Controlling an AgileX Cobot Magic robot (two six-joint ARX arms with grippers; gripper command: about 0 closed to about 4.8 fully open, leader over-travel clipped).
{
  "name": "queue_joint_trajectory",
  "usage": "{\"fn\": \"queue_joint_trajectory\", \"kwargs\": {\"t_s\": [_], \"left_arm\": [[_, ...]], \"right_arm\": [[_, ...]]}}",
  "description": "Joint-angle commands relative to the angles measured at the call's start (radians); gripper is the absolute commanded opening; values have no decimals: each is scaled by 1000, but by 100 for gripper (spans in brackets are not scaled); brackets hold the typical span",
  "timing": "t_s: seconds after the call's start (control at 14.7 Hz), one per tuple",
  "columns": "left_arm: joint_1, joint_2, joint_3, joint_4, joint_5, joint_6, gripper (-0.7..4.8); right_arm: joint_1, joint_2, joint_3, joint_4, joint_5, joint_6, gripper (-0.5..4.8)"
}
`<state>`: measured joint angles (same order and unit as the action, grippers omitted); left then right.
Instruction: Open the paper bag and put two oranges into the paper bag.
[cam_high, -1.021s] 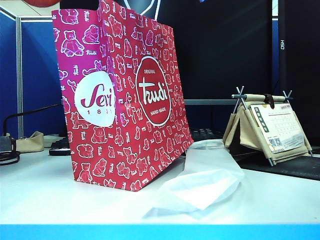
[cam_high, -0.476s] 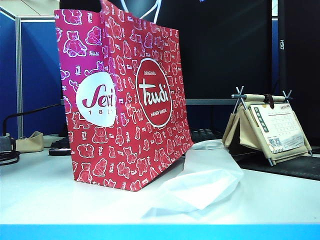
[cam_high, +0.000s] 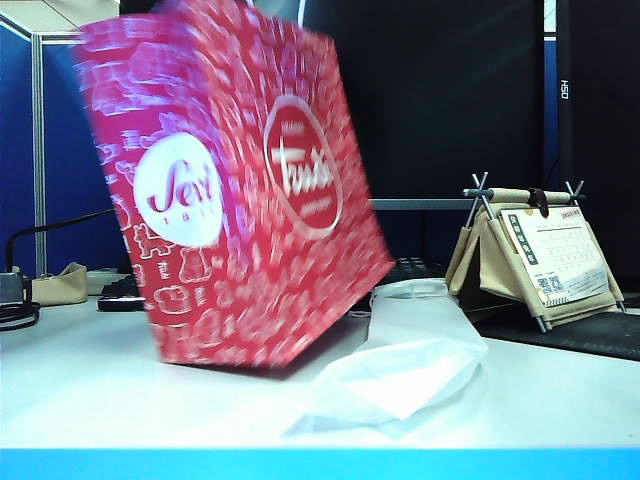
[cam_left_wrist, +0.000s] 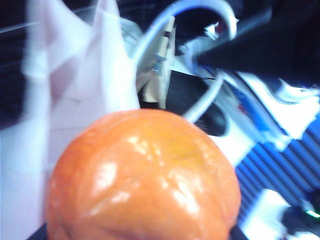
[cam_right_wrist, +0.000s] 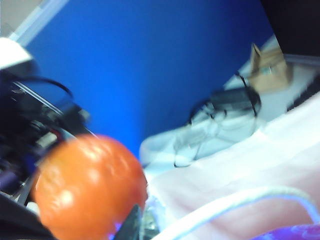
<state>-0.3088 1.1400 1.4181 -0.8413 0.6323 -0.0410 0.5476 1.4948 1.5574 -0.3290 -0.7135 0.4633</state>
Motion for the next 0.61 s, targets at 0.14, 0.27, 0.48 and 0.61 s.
{"fn": "queue_joint_trajectory", "kwargs": {"t_s": [0.14,0.27,0.48,0.61], "left_arm": [[-1,0,7,8,33,0,-6],[-1,16,7,14,3,0,-6],[-19,86,7,21,38,2,-6],[-72,120,7,44,37,3,-6]], "right_arm": [[2,-7,35,1,-74,14,-6],[4,-20,42,-11,-143,28,-6],[17,-69,45,-11,-157,40,-6],[17,-94,56,-3,-158,43,-6]]}}
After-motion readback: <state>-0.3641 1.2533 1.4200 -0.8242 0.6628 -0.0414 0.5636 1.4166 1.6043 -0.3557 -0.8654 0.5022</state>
